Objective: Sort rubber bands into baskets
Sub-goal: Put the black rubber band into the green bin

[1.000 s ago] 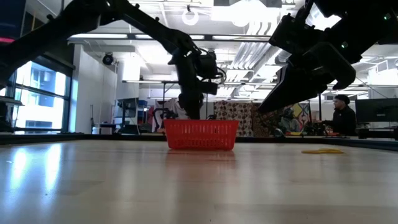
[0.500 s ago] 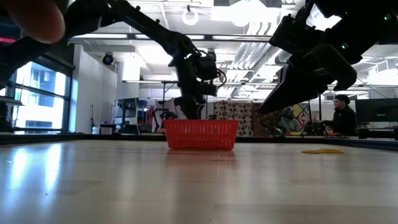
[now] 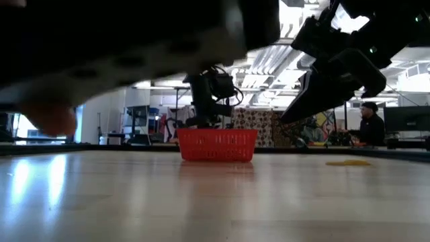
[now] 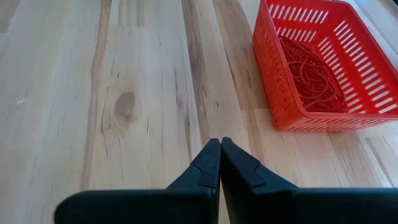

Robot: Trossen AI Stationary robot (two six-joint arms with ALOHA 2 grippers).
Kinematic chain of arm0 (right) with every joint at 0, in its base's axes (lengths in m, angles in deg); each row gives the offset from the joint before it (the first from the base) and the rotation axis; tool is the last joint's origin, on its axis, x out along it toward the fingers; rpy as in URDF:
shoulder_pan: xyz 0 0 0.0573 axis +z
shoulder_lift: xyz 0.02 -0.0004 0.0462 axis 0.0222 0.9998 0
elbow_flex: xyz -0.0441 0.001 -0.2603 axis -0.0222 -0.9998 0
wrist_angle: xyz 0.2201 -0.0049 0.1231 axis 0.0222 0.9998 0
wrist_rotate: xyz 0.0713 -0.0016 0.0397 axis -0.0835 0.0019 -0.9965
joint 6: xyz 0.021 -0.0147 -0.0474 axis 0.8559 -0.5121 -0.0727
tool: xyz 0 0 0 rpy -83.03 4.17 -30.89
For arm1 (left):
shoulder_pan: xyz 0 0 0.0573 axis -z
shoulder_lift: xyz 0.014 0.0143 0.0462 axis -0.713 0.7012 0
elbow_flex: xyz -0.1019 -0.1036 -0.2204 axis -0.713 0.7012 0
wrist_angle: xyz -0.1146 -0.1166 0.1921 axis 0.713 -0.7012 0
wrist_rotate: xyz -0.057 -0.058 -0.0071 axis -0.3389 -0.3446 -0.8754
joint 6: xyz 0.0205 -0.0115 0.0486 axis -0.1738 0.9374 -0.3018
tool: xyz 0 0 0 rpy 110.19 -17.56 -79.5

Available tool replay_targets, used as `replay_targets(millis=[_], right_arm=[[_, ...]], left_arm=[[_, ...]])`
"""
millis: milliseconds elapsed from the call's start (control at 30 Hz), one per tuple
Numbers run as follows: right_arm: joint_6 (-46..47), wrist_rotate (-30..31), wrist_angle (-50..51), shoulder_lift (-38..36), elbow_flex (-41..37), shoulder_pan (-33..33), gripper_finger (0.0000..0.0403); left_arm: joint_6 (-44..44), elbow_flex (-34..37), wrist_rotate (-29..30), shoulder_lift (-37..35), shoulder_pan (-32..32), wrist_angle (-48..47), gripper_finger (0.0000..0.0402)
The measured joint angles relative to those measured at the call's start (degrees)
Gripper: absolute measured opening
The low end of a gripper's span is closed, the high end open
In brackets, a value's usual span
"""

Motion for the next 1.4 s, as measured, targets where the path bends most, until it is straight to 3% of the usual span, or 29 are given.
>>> replay_targets(millis=[267,533,733,900,1400], right_arm=[[0.06,-0.08,0.45,0.0,0.0,0.0,0.0],[0.15,-0.2,0.43,0.0,0.0,0.0,0.0],[0.58,-0.2,0.56,0.0,0.0,0.0,0.0],[0.59,-0.2,0.78,0.02,0.0,0.0,0.0],[0.57,-0.35,1.75,0.02,0.0,0.0,0.0]], left_arm=[[-1.32,0.02,0.97,0.55,-0.04,-0.31,0.0102],[-1.84,0.0,6.92,0.02,0.17,-2.34,0.0006],[-0.33,0.0,8.13,-3.69,1.18,-5.93,0.0003],[4.08,0.0,4.9,-9.39,3.58,-8.64,0.0001],[12.24,1.83,-1.1,-25.83,17.14,-12.61,0.0]])
